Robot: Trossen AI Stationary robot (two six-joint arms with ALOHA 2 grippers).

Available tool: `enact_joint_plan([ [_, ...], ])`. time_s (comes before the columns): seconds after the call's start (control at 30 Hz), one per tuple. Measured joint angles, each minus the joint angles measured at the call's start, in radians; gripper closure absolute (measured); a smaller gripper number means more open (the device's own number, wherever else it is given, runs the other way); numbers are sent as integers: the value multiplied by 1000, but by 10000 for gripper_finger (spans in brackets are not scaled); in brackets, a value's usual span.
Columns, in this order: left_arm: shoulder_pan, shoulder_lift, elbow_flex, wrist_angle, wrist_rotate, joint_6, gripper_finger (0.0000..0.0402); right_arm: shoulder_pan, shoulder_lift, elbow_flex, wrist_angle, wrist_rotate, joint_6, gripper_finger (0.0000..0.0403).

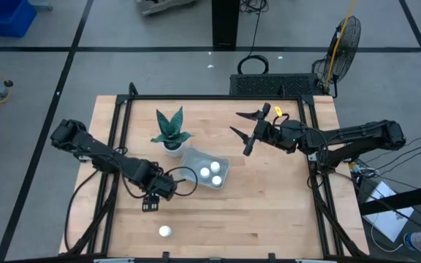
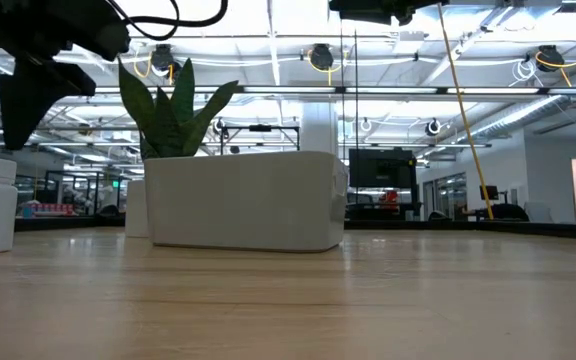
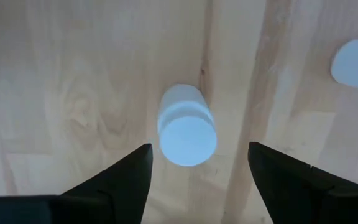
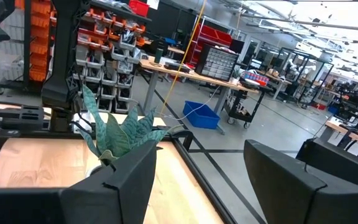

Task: Pick and place pill bottles into a basket
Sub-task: Put the white pill bottle into the gray bin

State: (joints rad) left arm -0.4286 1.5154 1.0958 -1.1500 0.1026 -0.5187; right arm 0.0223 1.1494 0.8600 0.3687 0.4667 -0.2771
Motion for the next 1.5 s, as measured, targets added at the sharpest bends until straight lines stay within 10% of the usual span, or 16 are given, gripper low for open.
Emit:
enact_joint_plan([
  [1.5, 1, -1, -136, 147, 18, 43, 128, 0, 0, 0, 8, 0, 2, 167],
])
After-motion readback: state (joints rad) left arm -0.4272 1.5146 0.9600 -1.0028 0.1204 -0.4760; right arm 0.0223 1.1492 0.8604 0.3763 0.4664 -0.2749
